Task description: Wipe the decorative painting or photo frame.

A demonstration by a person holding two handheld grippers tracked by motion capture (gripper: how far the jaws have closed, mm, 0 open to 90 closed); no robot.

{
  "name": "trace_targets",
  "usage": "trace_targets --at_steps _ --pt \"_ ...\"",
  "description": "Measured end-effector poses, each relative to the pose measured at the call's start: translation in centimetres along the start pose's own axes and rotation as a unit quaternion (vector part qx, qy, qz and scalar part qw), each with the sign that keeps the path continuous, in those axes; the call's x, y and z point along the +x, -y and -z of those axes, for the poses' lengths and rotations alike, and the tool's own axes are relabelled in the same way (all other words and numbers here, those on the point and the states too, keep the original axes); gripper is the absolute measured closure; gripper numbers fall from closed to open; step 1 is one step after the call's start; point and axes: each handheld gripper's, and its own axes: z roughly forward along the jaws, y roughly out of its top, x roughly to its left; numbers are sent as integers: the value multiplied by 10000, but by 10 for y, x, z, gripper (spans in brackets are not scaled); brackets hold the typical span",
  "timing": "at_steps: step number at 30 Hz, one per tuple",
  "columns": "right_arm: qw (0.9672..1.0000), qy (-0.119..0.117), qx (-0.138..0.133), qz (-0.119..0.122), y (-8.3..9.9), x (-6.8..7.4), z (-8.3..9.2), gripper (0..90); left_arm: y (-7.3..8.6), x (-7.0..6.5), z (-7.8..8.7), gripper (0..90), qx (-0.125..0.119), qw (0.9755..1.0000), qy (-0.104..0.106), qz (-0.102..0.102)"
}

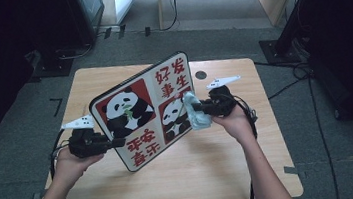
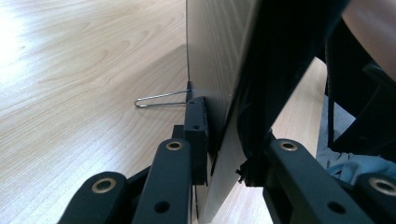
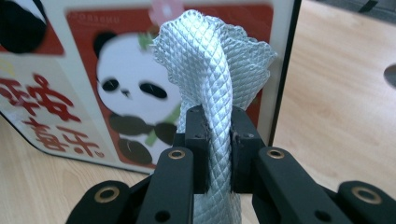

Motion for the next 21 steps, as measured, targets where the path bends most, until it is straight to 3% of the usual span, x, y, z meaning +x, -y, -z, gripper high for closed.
trace_targets --at_steps 15,21 --pt "9970 -84 -538 547 -73 28 25 812 0 -3 0 781 14 9999 -103 20" --pt "9953 -140 -655 702 -86 32 24 812 -1 -3 0 784 29 9999 -125 -9"
